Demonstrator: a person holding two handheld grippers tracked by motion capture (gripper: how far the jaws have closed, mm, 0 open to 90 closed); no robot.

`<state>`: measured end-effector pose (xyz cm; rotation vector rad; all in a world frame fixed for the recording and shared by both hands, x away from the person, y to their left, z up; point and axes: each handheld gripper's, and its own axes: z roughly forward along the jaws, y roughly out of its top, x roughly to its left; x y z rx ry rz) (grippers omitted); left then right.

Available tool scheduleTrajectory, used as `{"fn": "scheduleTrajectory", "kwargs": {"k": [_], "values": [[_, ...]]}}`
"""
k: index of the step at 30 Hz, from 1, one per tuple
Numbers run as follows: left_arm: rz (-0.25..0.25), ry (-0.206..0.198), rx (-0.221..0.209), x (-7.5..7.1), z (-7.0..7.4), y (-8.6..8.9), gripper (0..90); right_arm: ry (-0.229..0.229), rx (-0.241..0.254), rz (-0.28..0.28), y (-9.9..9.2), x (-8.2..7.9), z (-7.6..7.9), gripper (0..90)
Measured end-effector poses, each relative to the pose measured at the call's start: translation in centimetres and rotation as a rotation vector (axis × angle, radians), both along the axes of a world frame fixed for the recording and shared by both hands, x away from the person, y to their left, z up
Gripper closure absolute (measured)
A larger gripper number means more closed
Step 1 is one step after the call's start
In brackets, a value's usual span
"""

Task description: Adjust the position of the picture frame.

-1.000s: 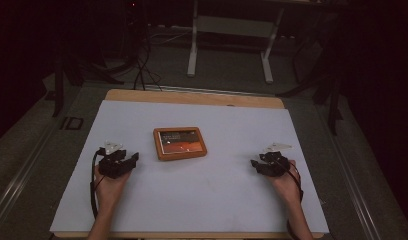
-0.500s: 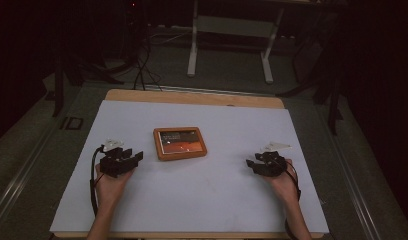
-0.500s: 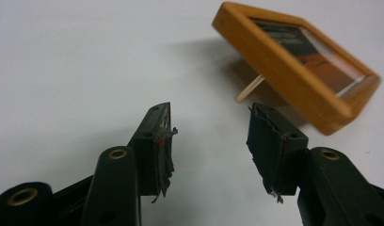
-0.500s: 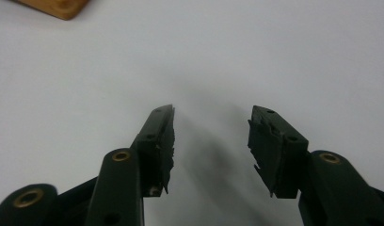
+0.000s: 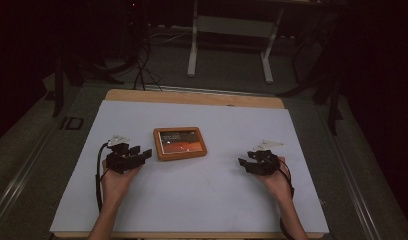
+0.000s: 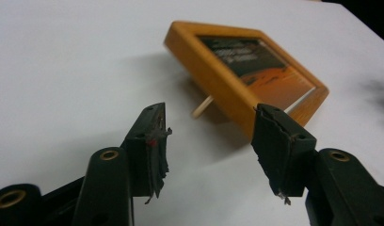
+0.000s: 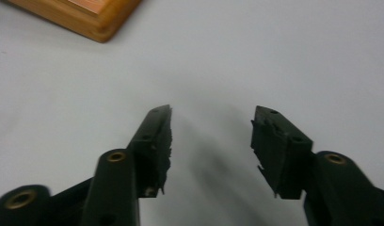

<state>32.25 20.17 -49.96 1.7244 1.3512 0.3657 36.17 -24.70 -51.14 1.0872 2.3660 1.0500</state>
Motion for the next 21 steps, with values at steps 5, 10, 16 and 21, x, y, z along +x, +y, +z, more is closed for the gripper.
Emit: {"fn": "scheduleTrajectory", "kwargs": {"k": [5, 10, 16, 21], "values": [[-0.026, 0.015, 0.022, 1.0, 0.5, -1.2, 43.4, -0.005, 0.004, 0.035, 0.4, -0.1, 0.7, 52.2], [-0.035, 0.028, 0.025, 2.1, 0.5, -1.9, 42.0, -0.011, 0.030, 0.056, 0.6, 0.0, 1.4, 57.3], [-0.040, 0.063, 0.016, 3.1, 0.0, -2.4, 40.3, -0.029, 0.049, 0.067, 0.8, 0.3, 2.2, 59.6], [-0.038, 0.083, 0.007, 3.7, -0.6, -2.7, 39.4, -0.024, 0.059, 0.076, 1.3, 0.4, 2.5, 58.5]]}}
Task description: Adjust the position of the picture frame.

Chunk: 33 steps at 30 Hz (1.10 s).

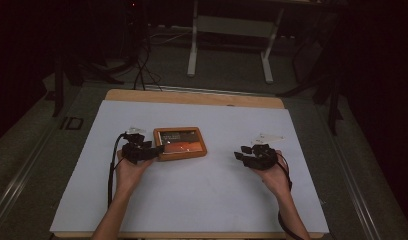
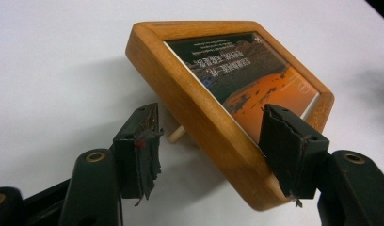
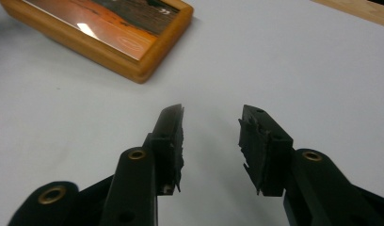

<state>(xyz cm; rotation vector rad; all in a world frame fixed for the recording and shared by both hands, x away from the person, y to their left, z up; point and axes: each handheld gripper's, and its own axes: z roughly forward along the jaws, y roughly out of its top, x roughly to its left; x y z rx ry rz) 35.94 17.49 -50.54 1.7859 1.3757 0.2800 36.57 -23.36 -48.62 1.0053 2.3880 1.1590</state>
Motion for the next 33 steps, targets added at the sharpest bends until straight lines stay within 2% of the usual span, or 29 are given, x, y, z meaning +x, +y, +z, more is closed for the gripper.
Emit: {"fn": "scheduleTrajectory", "kwargs": {"k": [6, 14, 23, 28, 33], "values": [[-0.025, 0.008, 0.003, 0.2, -0.1, -0.5, 39.2, -0.001, -0.028, 0.019, 0.8, 0.1, 0.1, 57.3], [-0.034, 0.032, -0.004, 0.1, -0.1, -0.5, 38.6, -0.019, -0.060, 0.049, 1.7, 0.1, 0.4, 54.5], [-0.049, 0.043, -0.035, -0.2, -0.5, -0.2, 37.7, -0.023, -0.075, 0.075, 2.7, 0.1, 0.3, 53.6], [-0.056, 0.048, -0.035, -0.4, -0.7, -0.2, 37.1, -0.020, -0.082, 0.085, 3.2, 0.1, 0.1, 53.4], [-0.090, 0.058, -0.031, -0.5, -1.5, -0.5, 37.2, -0.021, -0.083, 0.095, 3.5, 0.1, 0.1, 53.1]]}}
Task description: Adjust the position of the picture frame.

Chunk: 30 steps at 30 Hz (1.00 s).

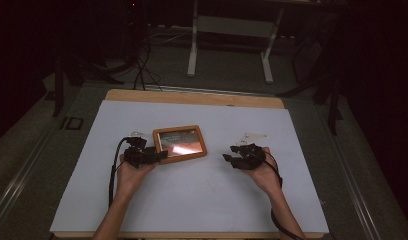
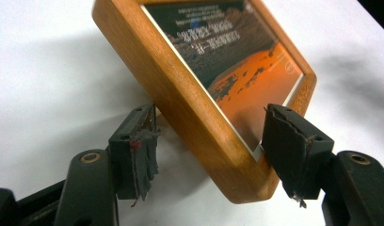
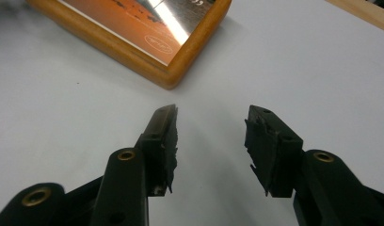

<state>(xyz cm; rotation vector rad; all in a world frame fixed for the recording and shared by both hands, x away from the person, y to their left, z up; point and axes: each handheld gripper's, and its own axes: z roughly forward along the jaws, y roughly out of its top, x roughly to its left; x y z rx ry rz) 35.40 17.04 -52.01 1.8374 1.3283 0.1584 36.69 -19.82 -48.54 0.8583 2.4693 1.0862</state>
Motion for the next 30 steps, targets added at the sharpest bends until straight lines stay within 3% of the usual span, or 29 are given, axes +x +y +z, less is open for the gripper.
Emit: {"fn": "scheduleTrajectory", "kwargs": {"k": [8, 18, 24, 30], "values": [[-0.026, -0.015, 0.097, -0.4, -0.5, -0.8, 37.9, -0.002, -0.008, 0.025, 0.9, 0.2, 0.1, 52.4], [-0.053, -0.021, 0.078, -0.4, -0.9, -0.5, 38.4, -0.015, -0.016, 0.078, 3.2, 1.0, 0.5, 51.6], [-0.073, -0.021, 0.035, -0.4, -1.1, 0.2, 43.8, -0.025, -0.023, 0.118, 5.2, 1.6, 0.8, 51.1], [-0.086, -0.048, 0.047, -0.6, -0.9, 0.4, 47.7, -0.029, -0.028, 0.145, 6.6, 2.1, 1.0, 50.4]]}}
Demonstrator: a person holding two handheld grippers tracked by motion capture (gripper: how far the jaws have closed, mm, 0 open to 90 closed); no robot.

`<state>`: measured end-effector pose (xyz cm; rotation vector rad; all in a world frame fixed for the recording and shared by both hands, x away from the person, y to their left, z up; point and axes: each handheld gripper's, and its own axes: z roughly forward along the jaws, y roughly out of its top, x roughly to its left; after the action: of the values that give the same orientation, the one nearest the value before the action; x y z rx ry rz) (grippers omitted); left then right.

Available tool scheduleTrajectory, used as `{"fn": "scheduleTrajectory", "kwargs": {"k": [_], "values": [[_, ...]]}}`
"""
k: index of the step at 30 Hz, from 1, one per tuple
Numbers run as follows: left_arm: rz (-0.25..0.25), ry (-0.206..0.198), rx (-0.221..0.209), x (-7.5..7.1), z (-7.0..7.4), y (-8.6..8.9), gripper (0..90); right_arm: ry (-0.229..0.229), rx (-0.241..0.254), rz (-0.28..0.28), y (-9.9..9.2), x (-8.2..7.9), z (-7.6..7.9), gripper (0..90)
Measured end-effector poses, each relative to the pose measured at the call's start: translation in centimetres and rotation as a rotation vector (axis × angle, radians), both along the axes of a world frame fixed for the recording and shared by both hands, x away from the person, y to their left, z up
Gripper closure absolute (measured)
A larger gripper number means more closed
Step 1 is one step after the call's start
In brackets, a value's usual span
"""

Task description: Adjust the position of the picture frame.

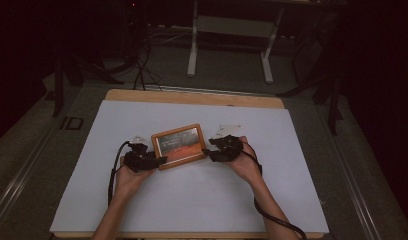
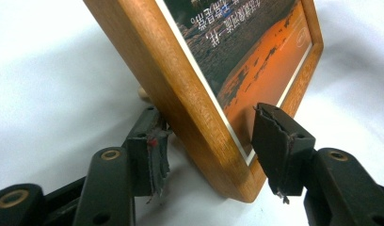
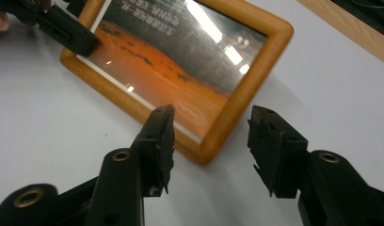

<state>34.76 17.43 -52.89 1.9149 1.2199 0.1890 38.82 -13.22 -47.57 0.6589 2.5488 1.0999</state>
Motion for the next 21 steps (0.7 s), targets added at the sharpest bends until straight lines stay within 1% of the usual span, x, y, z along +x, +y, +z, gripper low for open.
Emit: {"fn": "scheduleTrajectory", "kwargs": {"k": [2, 4, 9, 11, 13, 17, 21], "values": [[-0.002, -0.017, 0.013, -0.2, 0.2, 0.0, 51.1, 0.000, 0.002, 0.004, 0.3, 0.2, 0.1, 50.3], [0.000, -0.026, 0.041, -0.3, 0.3, -0.2, 56.0, 0.000, 0.010, 0.009, 0.5, 0.4, 0.2, 50.2], [-0.005, -0.021, 0.018, -0.1, 0.1, 0.0, 55.7, -0.008, 0.018, 0.006, 0.6, 0.7, 0.5, 48.8], [-0.005, -0.023, 0.022, -0.1, 0.1, 0.0, 55.7, -0.004, 0.023, -0.003, 0.5, 1.1, 0.5, 48.3], [-0.006, -0.025, 0.022, -0.2, 0.0, 0.0, 55.6, 0.006, 0.033, -0.012, 0.4, 1.6, 0.5, 47.2], [0.000, -0.019, 0.003, -0.1, -0.1, 0.1, 55.6, 0.029, 0.055, -0.032, 0.3, 2.7, 0.6, 45.2], [0.000, -0.019, 0.008, -0.2, -0.1, 0.1, 55.5, 0.047, 0.062, -0.039, 0.6, 3.8, 0.4, 42.2]]}}
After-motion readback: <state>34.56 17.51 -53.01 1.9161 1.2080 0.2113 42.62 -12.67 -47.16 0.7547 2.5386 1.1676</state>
